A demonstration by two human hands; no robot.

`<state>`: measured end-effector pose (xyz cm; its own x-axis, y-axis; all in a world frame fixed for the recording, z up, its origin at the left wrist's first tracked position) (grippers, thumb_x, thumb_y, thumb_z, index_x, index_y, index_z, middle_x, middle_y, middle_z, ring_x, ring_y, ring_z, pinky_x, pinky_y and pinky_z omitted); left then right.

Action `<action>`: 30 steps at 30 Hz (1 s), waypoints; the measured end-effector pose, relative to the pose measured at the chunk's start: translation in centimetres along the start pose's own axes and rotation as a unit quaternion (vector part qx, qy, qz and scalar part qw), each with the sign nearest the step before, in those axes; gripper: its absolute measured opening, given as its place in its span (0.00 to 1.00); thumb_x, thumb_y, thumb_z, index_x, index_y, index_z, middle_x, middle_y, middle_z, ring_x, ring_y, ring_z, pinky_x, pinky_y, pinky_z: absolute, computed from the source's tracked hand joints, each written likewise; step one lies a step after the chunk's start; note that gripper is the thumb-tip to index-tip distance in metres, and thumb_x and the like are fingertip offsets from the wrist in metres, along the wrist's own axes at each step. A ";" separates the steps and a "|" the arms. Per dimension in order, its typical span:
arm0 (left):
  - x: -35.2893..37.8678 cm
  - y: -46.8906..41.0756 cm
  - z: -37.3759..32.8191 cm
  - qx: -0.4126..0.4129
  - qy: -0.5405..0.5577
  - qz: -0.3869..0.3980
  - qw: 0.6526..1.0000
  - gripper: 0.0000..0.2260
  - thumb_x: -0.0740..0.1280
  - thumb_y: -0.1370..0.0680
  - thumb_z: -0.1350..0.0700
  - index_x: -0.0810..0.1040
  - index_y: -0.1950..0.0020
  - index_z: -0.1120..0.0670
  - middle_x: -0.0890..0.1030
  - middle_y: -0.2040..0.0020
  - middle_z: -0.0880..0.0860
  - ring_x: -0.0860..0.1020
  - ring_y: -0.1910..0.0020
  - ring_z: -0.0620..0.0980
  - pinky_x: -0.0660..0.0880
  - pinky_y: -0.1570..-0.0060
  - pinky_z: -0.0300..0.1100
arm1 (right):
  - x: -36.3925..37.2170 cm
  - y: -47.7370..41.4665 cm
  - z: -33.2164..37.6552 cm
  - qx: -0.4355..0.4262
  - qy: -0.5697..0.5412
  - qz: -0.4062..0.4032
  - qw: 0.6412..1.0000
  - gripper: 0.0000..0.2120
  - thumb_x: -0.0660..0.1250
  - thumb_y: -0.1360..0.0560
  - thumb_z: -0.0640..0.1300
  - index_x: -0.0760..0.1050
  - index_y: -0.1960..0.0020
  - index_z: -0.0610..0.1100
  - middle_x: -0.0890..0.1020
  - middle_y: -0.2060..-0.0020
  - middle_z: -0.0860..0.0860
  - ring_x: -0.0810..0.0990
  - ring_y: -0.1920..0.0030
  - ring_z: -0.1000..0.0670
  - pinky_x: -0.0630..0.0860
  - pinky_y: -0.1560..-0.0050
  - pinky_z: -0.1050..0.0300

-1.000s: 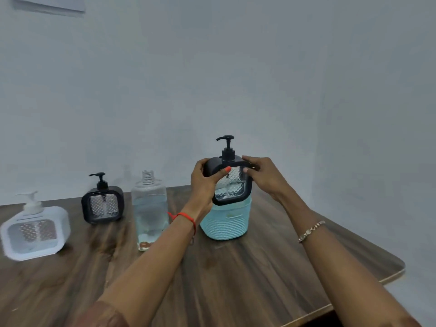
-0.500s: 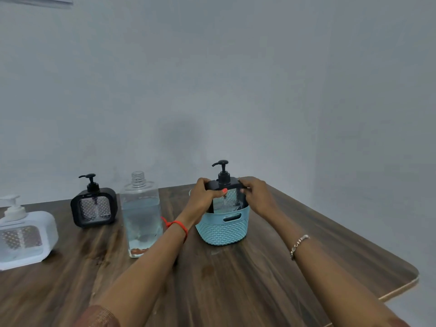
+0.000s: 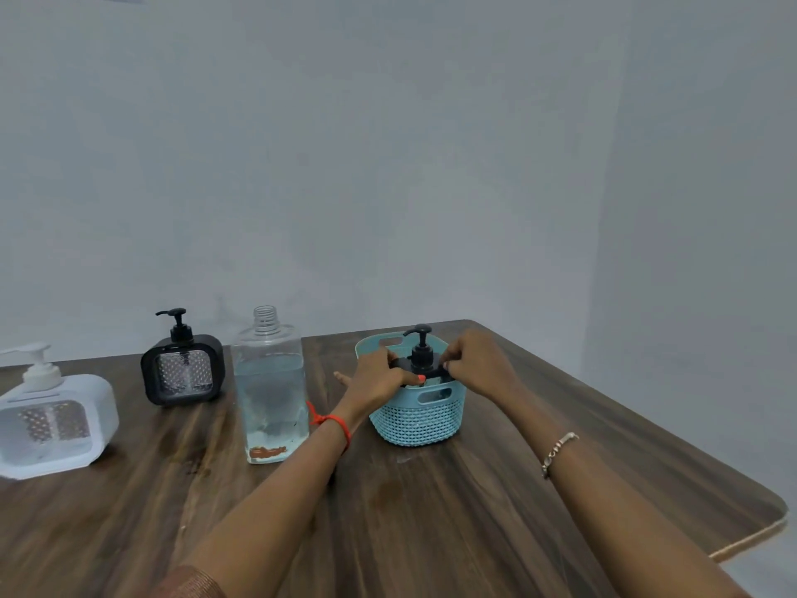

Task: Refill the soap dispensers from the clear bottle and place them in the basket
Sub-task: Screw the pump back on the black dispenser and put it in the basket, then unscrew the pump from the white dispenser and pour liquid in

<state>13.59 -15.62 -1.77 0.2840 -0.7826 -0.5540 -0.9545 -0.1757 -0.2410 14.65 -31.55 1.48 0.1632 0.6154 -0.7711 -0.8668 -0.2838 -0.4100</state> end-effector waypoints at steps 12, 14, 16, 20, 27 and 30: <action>-0.7 2.4 0.4 0.044 -0.026 0.043 0.998 0.25 0.67 0.35 0.38 0.76 0.45 0.52 0.79 0.44 0.52 0.74 0.42 0.53 0.69 0.37 0.58 | 1.1 1.6 1.3 0.040 -0.016 -0.024 0.999 0.13 0.63 0.37 0.32 0.79 0.55 0.30 0.82 0.62 0.33 0.72 0.70 0.48 0.68 0.69 0.55; -1.5 3.9 -0.2 0.052 -0.034 0.036 0.997 0.26 0.67 0.33 0.39 0.73 0.39 0.49 0.76 0.37 0.52 0.71 0.36 0.52 0.63 0.32 0.58 | 1.2 2.2 2.2 0.048 -0.022 -0.043 0.998 0.13 0.63 0.37 0.33 0.78 0.54 0.29 0.82 0.62 0.33 0.75 0.70 0.45 0.72 0.68 0.54; -2.4 5.2 -0.7 0.075 -0.044 0.024 0.996 0.27 0.68 0.27 0.48 0.66 0.30 0.53 0.69 0.30 0.54 0.66 0.30 0.53 0.60 0.29 0.54 | 1.2 2.8 3.5 0.054 -0.024 -0.070 0.996 0.12 0.63 0.35 0.33 0.78 0.54 0.31 0.82 0.62 0.36 0.80 0.64 0.41 0.77 0.62 0.48; -5.7 7.2 -0.8 0.164 -0.032 -0.063 0.984 0.21 0.68 0.25 0.55 0.71 0.33 0.57 0.76 0.35 0.54 0.72 0.34 0.49 0.65 0.37 0.33 | 2.2 3.5 7.5 0.020 -0.057 -0.126 0.990 0.11 0.62 0.32 0.38 0.79 0.53 0.38 0.82 0.56 0.43 0.80 0.56 0.44 0.78 0.54 0.48; -15.6 12.1 1.7 0.244 -0.017 -0.203 0.948 0.10 0.67 0.24 0.59 0.78 0.44 0.57 0.81 0.47 0.50 0.77 0.47 0.41 0.72 0.45 0.31 | 5.6 4.7 18.2 -0.100 -0.135 -0.130 0.977 0.13 0.61 0.30 0.39 0.80 0.48 0.42 0.83 0.53 0.46 0.79 0.50 0.46 0.77 0.49 0.50; -19.8 13.5 4.9 0.210 -0.020 -0.270 0.939 0.14 0.67 0.25 0.58 0.75 0.40 0.56 0.79 0.43 0.48 0.76 0.45 0.42 0.69 0.45 0.27 | 8.1 4.9 22.2 -0.144 -0.184 -0.103 0.967 0.13 0.61 0.27 0.40 0.77 0.44 0.42 0.82 0.51 0.46 0.79 0.49 0.47 0.76 0.47 0.52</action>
<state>-4.47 0.42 2.03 0.7276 -0.6230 -0.2870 -0.5518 -0.2832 -0.7844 1.30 -11.65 4.02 0.0940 0.8853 -0.4554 -0.6583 -0.2879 -0.6956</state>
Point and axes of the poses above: each hand's wrist, its own y-axis away from the middle knuckle, its own x-axis out of the palm, z = x × y, the point moved 1 cm from there along -y, towards the middle knuckle
